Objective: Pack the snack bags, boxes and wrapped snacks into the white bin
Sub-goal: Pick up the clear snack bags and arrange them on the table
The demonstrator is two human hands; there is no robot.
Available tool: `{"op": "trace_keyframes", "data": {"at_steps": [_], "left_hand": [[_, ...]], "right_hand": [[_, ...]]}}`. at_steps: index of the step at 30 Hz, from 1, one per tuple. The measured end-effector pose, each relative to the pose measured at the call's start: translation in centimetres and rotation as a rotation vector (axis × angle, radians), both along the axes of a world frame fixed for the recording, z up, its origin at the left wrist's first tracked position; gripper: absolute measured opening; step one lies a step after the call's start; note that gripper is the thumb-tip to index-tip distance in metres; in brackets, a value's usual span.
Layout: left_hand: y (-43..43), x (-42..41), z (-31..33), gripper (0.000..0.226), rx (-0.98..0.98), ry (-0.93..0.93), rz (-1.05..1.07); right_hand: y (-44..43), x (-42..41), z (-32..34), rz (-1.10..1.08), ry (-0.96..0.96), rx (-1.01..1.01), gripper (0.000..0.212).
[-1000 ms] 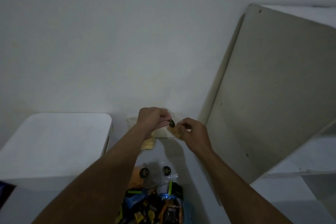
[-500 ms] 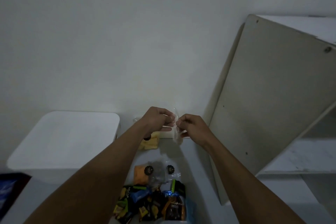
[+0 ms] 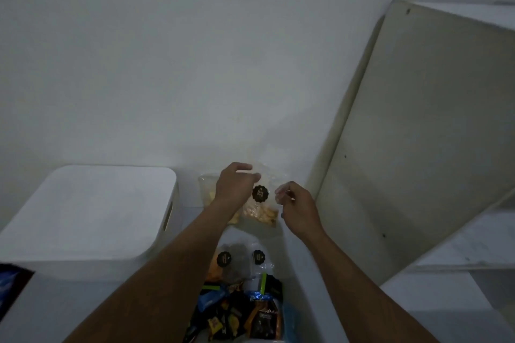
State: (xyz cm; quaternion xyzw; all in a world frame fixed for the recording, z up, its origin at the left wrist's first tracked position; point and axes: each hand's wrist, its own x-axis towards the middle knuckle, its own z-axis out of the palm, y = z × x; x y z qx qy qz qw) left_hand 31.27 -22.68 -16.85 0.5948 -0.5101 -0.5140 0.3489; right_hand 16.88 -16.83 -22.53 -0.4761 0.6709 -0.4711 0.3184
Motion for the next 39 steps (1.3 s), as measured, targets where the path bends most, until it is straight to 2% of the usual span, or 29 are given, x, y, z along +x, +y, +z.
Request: {"op": "trace_keyframes", "data": {"at_steps": [2, 4, 9, 15, 21, 24, 26, 30, 33, 36, 39], "left_hand": [[0.2, 0.1, -3.3, 0.046, -0.008, -0.151, -0.034], [0.3, -0.4, -6.6, 0.048, 0.047, -0.209, -0.113], [-0.7, -2.3, -12.5, 0.038, 0.033, -0.193, -0.074], [-2.3, -4.7, -16.0, 0.043, 0.063, -0.207, -0.067], [-2.3, -4.6, -16.6, 0.049, 0.109, -0.176, -0.069], [-2.2, -3.2, -16.0, 0.058, 0.081, -0.245, -0.105], [-2.1, -1.6, -15.3, 0.055, 0.045, -0.296, -0.142], [-2.0, 1.9, -14.7, 0.044, 0.042, -0.576, -0.369], [-0.7, 3.9, -14.9, 0.04, 0.098, -0.698, -0.521], [0.6, 5.2, -15.4, 0.035, 0.034, -0.694, -0.5], [1.5, 6.0, -14.7, 0.03, -0.044, -0.634, -0.447]], "right_hand": [[-0.6, -0.1, -1.5, -0.026, 0.002, 0.023, 0.031], [-1.3, -0.4, -3.0, -0.03, 0.018, 0.048, 0.027], [-4.2, -1.8, -7.7, -0.063, 0.069, 0.114, 0.033], [-7.2, -2.6, -11.1, -0.256, 0.132, 0.213, 0.022], [-7.3, -2.6, -11.6, -0.27, 0.137, 0.278, 0.033], [-6.4, -2.3, -11.3, -0.255, 0.133, 0.305, 0.036], [-5.0, -1.6, -10.7, -0.213, 0.147, 0.326, 0.036], [-1.3, 1.1, -9.2, -0.059, 0.236, 0.379, 0.016], [1.4, 3.9, -9.3, 0.073, 0.237, 0.508, 0.024], [3.4, 6.4, -9.8, 0.185, 0.272, 0.6, 0.01], [4.5, 7.7, -9.7, 0.136, 0.251, 0.581, 0.008]]}}
